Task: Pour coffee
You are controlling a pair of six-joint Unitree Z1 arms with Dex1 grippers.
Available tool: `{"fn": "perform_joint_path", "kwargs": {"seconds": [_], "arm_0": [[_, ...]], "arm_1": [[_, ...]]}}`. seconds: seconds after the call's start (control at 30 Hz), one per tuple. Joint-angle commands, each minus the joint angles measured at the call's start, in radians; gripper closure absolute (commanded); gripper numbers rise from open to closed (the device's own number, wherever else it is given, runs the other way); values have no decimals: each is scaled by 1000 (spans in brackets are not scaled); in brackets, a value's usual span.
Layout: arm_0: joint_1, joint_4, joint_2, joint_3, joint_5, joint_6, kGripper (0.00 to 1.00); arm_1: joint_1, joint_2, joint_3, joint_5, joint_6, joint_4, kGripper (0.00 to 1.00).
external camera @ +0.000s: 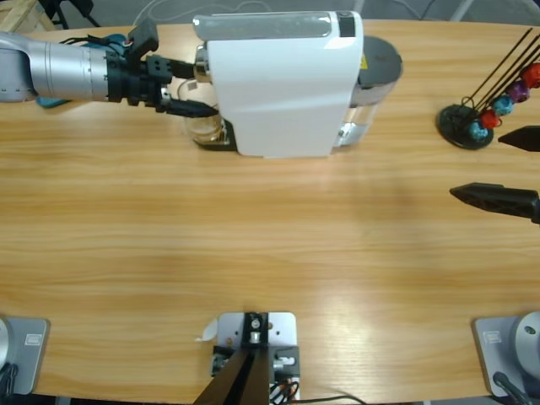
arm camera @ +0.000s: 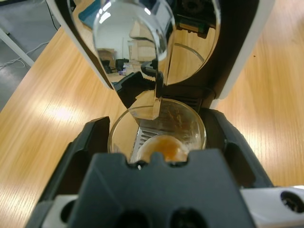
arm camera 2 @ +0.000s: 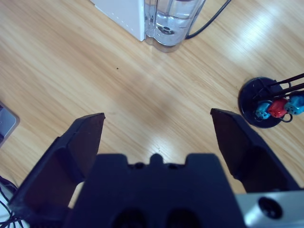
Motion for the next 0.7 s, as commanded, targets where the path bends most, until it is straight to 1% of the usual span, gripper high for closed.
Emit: {"fn": "perform_joint_path", "kwargs": {"seconds": [0.03,0.27,0.7], "arm_0": [[-11,-37,52,32,-40,-2,1000],[3,-40,22,94,-35,-1,1000],[10,-40,-6,148,14,0,1000]], "arm_1": [[-5,18,10,13,-6,0,0],[-7,28,18,14,-9,-20,0],[-8,22,21,13,-9,-23,0]]}}
